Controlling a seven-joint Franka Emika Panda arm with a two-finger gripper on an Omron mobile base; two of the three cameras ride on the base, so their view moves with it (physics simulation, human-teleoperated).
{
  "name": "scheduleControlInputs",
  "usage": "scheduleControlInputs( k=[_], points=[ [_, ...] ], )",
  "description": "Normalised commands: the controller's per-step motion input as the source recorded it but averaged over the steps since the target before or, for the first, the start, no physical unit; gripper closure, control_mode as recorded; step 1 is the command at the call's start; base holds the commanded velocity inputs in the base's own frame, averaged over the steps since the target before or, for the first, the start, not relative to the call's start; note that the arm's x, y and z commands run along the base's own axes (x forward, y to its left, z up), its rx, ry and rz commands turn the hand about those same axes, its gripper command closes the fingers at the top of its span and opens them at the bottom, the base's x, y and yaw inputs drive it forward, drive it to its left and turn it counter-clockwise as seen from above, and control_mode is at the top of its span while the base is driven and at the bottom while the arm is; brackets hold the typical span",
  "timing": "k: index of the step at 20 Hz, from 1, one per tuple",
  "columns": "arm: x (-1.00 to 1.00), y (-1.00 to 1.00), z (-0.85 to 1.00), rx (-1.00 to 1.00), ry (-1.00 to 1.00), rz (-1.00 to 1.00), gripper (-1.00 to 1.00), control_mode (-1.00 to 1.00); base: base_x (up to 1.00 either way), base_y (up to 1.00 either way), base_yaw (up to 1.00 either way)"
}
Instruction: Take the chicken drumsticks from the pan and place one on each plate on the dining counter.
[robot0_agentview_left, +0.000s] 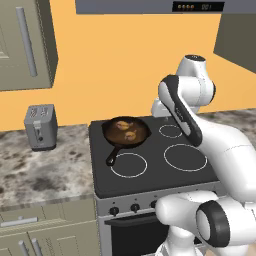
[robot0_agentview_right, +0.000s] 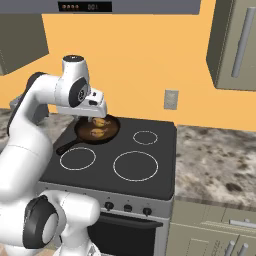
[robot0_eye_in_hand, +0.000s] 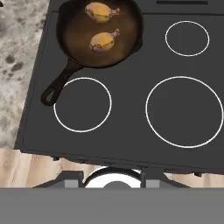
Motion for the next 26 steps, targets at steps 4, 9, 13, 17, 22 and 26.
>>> scheduleControlInputs(
  k=[4, 9, 13, 17, 22, 26],
  points=[
    [-0.1, 0.04, -0.03, 0.03, -0.01, 0.0, -1.0, -1.0, 0.0, 0.0, 0.0],
    [0.26, 0.49, -0.42, 0.02, 0.0, -0.13, -1.0, -1.0, 0.0, 0.0, 0.0],
    [0.7, 0.46, -0.45, 0.0, 0.05, -0.16, -1.0, -1.0, 0.0, 0.0, 0.0],
    [0.86, 0.22, -0.38, -0.04, 0.03, -0.1, -1.0, -1.0, 0.0, 0.0, 0.0],
    [0.75, 0.0, -0.26, -0.05, 0.2, -0.06, -1.0, -1.0, 0.0, 0.0, 0.0],
    [0.72, 0.0, -0.29, -0.07, 0.11, -0.07, -1.0, -1.0, 0.0, 0.0, 0.0]
  ],
)
